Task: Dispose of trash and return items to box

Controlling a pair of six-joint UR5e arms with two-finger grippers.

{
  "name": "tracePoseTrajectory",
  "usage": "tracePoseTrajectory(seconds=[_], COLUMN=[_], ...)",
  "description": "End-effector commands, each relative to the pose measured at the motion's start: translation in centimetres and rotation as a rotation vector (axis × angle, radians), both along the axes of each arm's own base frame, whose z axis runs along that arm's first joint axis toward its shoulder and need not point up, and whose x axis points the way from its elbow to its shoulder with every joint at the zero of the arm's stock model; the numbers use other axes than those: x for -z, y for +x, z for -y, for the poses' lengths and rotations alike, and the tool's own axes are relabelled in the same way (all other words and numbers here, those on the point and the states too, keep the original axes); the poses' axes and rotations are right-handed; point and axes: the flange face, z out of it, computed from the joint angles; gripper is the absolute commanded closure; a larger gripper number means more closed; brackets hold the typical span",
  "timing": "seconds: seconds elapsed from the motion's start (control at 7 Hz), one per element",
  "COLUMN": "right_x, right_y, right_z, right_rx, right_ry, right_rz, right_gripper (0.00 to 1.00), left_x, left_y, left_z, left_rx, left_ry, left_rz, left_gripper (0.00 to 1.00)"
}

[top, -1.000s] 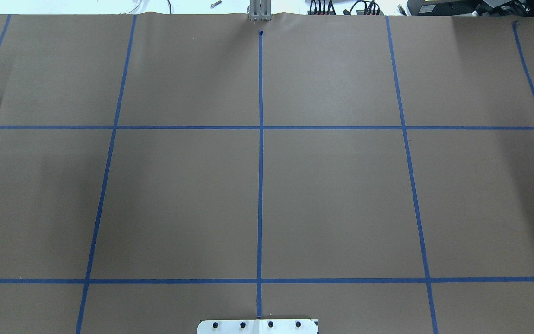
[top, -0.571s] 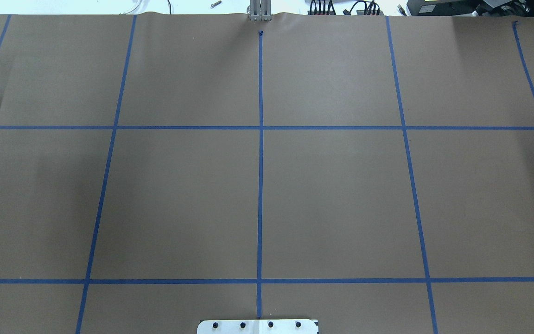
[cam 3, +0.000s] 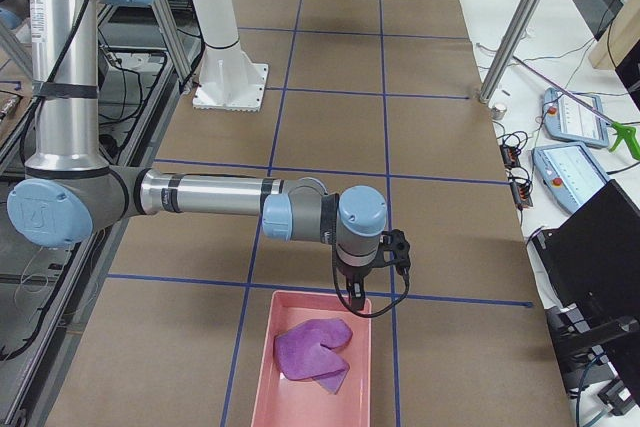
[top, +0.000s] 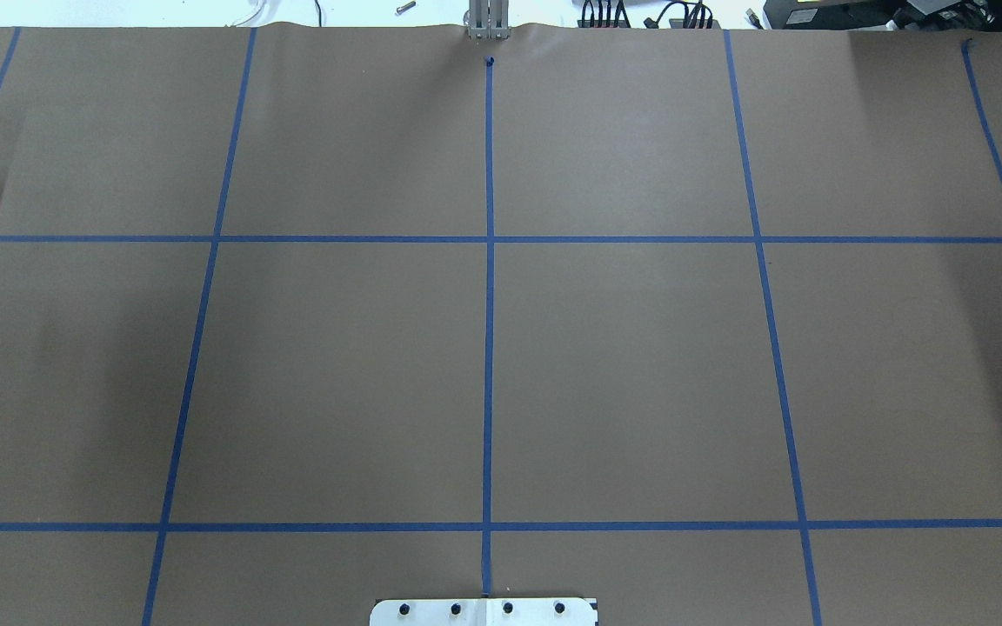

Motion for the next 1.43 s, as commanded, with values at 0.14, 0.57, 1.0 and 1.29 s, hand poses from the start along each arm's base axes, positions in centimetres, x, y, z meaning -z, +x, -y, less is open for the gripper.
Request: tracePoseTrajectory(seconds=[0.14, 0.57, 1.0, 1.29], right_x=[1.9, 0.2, -0.9, -0.2], right_y=[-2.6, -2.3, -0.5, 0.6], right_z=[1.6, -1.5, -3.3, -4.6], right_rx=[-0.017, 0.006, -0.040, -0.053], right_ry=[-0.006, -0.018, -0.050, -0.028], right_rz=[0.019, 0.010, 0.011, -0.027], right_gripper=[0.00, 0.00, 0.00, 0.00], left_x=[-2.0, -4.4, -2.8, -1.9], left_y=[-0.5, -0.5, -0.2, 0.1], left_z=[-12.8, -17.5, -16.5, -16.6], left_rx=[0.002, -0.008, -0.009, -0.011], left_ry=[-0.015, -0.064, -0.028, -0.018], left_rz=[0.070, 0.087, 0.030, -0.035], left_gripper=[0.01, 0.01, 0.01, 0.01])
